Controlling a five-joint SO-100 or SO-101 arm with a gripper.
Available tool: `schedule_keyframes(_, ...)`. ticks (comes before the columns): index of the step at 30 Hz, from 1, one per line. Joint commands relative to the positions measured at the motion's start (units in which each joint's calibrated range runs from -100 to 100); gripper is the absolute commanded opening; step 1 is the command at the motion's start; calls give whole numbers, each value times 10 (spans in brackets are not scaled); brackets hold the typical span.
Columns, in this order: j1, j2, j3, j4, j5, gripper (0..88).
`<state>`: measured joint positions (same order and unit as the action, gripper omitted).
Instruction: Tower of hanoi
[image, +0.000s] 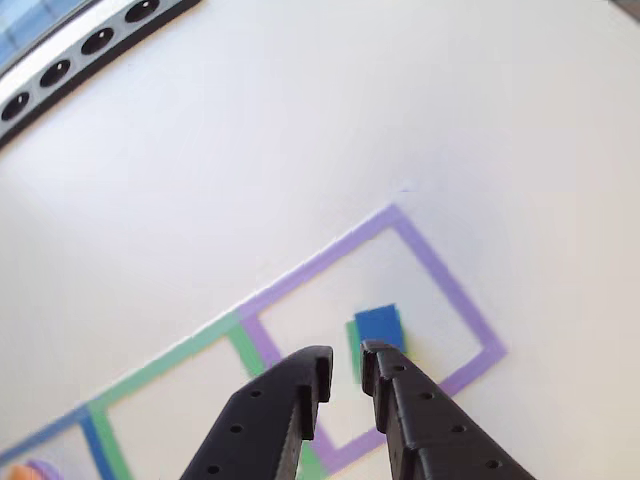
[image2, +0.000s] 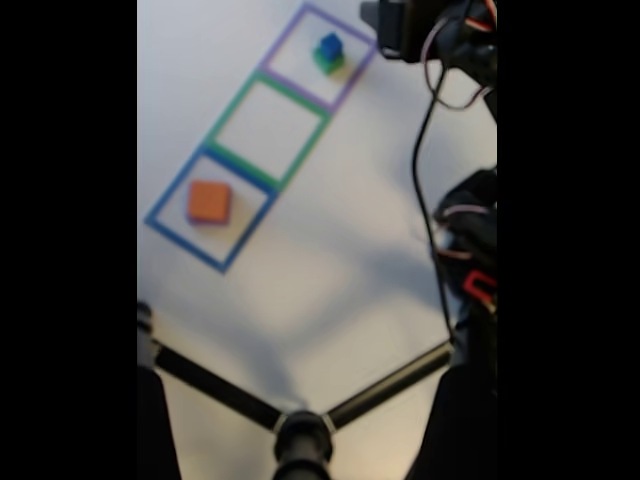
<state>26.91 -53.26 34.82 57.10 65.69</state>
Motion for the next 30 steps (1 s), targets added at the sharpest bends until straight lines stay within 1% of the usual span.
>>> schedule_keyframes(1, 10, -3, -1, -56, 293, 0)
schedule_keyframes(2, 9, -6, -2, -54, 323, 0)
schedule_keyframes(3, 9, -8, 0, -53, 339, 0)
schedule_keyframes(4, 10, -17, 0, -38, 343, 0)
schedule_keyframes(10, 52, -47, -40, 61, 343, 0)
schedule_keyframes(15, 100, -83, -19, 61, 343, 4)
schedule_keyframes(16, 110, -88, -19, 62, 343, 13)
schedule_keyframes(17, 120, -92, -18, 66, 343, 51)
schedule_keyframes(18, 127, -96, -18, 74, 343, 61)
schedule_keyframes(19, 132, -97, -20, 92, 343, 44)
schedule_keyframes(21, 140, -100, -20, 95, 343, 94)
schedule_keyframes(22, 143, -105, -17, 93, 343, 102)
schedule_keyframes(25, 164, -123, -3, 93, 343, 202)
schedule_keyframes(28, 182, -129, 7, 113, 343, 223)
schedule_keyframes(30, 186, -132, 16, 127, 343, 253)
